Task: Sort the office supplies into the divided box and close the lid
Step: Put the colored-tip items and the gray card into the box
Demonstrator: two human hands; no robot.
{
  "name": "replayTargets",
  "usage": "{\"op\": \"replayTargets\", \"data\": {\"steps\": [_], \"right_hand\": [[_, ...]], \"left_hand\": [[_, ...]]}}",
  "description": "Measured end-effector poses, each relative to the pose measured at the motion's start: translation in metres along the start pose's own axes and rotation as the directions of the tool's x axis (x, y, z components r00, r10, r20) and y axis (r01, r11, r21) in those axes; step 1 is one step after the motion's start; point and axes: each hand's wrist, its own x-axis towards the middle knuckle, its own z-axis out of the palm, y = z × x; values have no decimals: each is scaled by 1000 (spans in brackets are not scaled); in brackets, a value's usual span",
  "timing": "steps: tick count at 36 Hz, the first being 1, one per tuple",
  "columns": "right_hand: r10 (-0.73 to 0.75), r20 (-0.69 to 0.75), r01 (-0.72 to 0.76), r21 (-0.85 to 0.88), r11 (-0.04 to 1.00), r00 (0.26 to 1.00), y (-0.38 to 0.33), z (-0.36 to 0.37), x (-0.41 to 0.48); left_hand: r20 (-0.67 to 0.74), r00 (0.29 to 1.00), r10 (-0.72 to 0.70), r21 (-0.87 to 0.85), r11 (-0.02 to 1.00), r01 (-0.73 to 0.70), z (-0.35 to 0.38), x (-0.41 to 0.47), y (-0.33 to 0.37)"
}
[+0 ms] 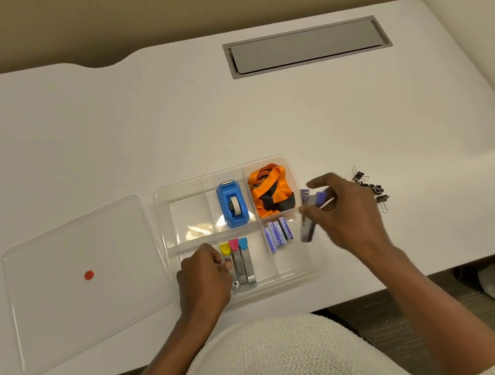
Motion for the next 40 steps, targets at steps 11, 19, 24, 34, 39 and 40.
{"op": "replayTargets", "data": {"steps": [11,19,24,34,39,40], "right_hand": [[-86,320,137,-139,981,943,-49,82,-20],[-121,446,326,-416,849,887,-45,115,-29],[-127,484,367,-440,820,866,-47,120,-29],[-147,503,399,-440,805,852,-42,115,-29],[-145,516,407,-441,800,844,-41,117,-28],[-150,515,407,-431,805,844,-40,118,-28]], "left_hand": [[-2,1000,23,31,999,-23,-4,-1,1],[23,999,29,53,998,-30,-7,-2,3],[22,999,32,68,997,-34,-6,-1,3],[4,1000,11,149,989,-12,-7,0,5],[3,1000,4,212,977,-5,-8,0,8],[3,1000,4,224,975,-4,-8,0,8]]}}
